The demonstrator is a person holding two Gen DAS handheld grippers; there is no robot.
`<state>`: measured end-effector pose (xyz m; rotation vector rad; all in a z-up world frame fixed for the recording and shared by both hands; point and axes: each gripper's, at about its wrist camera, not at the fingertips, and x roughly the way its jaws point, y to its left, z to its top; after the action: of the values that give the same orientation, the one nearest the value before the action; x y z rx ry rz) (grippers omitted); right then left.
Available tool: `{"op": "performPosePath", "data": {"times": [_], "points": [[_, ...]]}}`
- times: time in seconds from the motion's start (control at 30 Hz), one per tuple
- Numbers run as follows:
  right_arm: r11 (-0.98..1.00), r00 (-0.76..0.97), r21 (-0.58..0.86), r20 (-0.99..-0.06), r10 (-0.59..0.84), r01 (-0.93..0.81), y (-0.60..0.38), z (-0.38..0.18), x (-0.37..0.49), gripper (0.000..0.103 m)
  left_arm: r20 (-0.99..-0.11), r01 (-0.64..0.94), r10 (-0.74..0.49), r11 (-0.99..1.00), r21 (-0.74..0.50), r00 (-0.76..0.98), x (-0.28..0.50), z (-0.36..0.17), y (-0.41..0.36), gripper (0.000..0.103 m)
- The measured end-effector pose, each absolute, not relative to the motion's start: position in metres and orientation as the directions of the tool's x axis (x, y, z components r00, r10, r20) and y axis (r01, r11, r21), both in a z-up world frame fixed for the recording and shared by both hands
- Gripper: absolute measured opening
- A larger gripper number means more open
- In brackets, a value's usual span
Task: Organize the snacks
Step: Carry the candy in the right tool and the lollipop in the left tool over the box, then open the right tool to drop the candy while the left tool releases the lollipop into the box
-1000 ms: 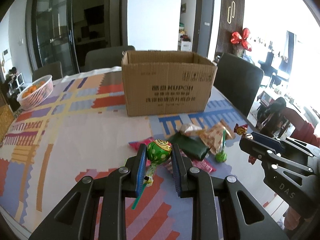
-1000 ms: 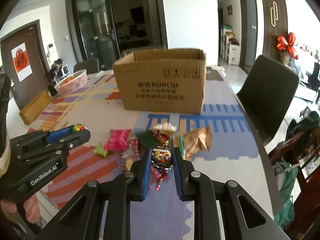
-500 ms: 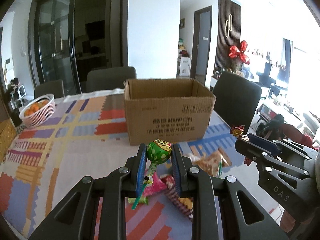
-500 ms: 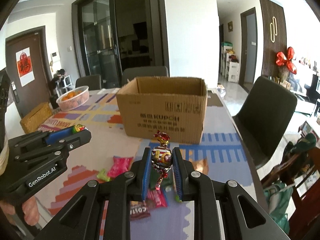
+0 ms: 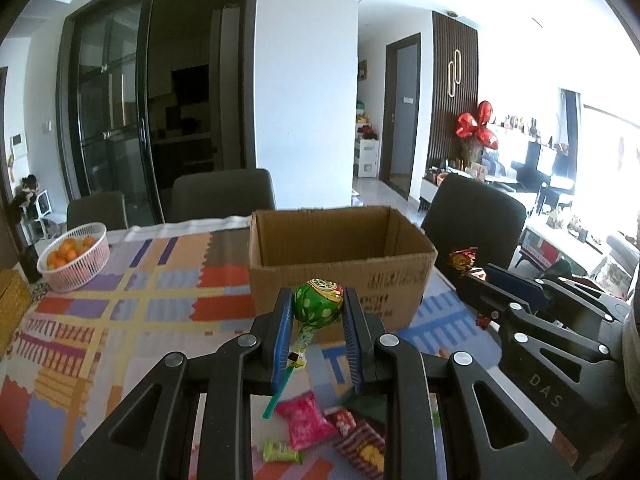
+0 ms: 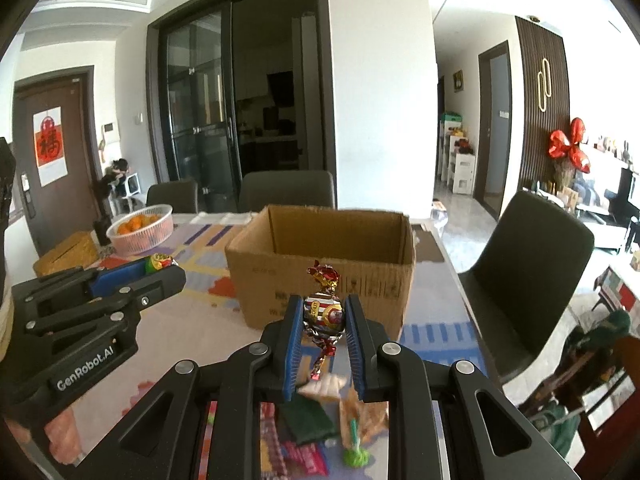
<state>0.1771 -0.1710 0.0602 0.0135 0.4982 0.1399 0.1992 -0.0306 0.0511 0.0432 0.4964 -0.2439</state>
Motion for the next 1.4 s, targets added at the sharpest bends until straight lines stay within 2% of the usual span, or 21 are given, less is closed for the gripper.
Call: {"op": "performPosePath", "data": {"times": [0.5, 0.9, 1.07, 1.3, 1.33, 1.4], "points": [[0.99, 0.887, 0.031, -0.441, 0.137, -0.138, -0.164, 0.079, 0.237, 0.022, -0.455, 0.253, -0.227, 0.968, -0.004, 0.861, 0.259, 0.072, -0.037, 0.025], [0.994, 0.852, 0.011, -0.515, 0.097, -0.106, -0.173, 0.068, 0.305, 0.022, -0.56, 0.321, -0.311, 0.943, -0.084, 0.768, 0.338, 0.071, -0.04, 0.025], [0.991, 0.804, 0.063, -0.58, 0.13, -0.115, -0.182, 0.06, 0.335, 0.022, -0.625, 0.312, -0.303, 0.945, -0.1, 0.72, 0.375, 0.062, -0.043, 0.025], [0.992, 0.769, 0.074, -0.626, 0.127, -0.104, -0.192, 0.055, 0.358, 0.022, -0.689, 0.303, -0.297, 0.946, -0.118, 0.661, 0.406, 0.049, -0.048, 0.025], [0.992, 0.763, 0.075, -0.634, 0.127, -0.103, -0.192, 0.054, 0.362, 0.022, -0.696, 0.29, -0.284, 0.95, -0.112, 0.66, 0.408, 0.048, -0.049, 0.026], [0.993, 0.757, 0.057, -0.644, 0.113, -0.1, -0.188, 0.052, 0.366, 0.023, -0.702, 0.283, -0.275, 0.953, -0.109, 0.657, 0.409, 0.047, -0.047, 0.035]]}}
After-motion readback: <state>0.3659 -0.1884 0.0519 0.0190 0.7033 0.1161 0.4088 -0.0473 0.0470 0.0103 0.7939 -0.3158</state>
